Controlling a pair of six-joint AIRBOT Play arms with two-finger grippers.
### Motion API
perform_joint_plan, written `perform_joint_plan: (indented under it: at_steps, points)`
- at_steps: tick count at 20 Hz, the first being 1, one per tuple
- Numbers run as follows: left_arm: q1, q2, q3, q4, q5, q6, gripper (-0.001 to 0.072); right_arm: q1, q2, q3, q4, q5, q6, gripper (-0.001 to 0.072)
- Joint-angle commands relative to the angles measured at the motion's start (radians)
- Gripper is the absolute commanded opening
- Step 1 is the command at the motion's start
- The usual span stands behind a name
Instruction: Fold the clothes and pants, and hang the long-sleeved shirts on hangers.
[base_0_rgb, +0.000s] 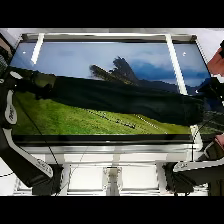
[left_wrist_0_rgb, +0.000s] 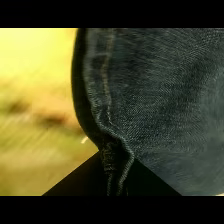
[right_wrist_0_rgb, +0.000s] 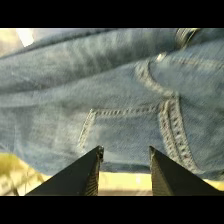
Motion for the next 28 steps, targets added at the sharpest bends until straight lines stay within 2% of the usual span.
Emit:
perform_joint_plan:
  at_steps: [1,2,4,8,10,14,15,17,23,25,28]
  points:
    - [0.042,0.069,0.001,0.358,-0.238,0.146,0.0021,0.086,0.000,0.001,0.002,0.048,0.001,0.0348]
    - [0.055,0.094,-0.003,0.424,-0.248,0.153,0.0021,0.122,0.000,0.001,0.001,0.039,-0.005,0.0348]
    - [0.102,0.146,-0.013,0.350,-0.183,0.133,0.0021,0.189,0.000,0.001,-0.002,0.022,-0.011,0.0348]
    - [0.170,0.241,-0.013,0.377,-0.130,0.098,0.0021,0.291,0.000,0.001,-0.083,0.015,-0.015,0.0347]
    - [0.204,0.289,-0.013,0.334,-0.127,0.106,0.0021,0.317,0.000,0.001,-0.097,0.016,-0.014,0.0347]
    - [0.200,0.368,-0.013,0.051,-0.153,0.281,0.0021,0.328,0.001,0.001,-0.096,0.022,-0.011,0.0347]
    - [0.177,0.385,-0.013,-0.020,-0.172,0.320,0.0021,0.328,0.001,0.001,-0.096,0.022,-0.011,0.0347]
    - [0.109,0.410,-0.013,-0.081,-0.208,0.328,0.0021,0.328,0.001,0.001,-0.096,0.022,-0.011,0.0347]
    - [-0.189,0.422,-0.012,-0.085,-0.283,0.328,0.0029,0.328,0.001,0.001,-0.096,0.029,-0.011,0.0347]
    - [-0.280,0.422,-0.012,-0.162,-0.254,0.328,0.0029,0.328,0.001,0.001,-0.096,0.029,-0.011,0.0347]
    - [-0.386,0.422,-0.012,-0.389,-0.149,0.294,0.0029,0.328,0.001,0.001,-0.095,0.033,-0.011,0.0347]
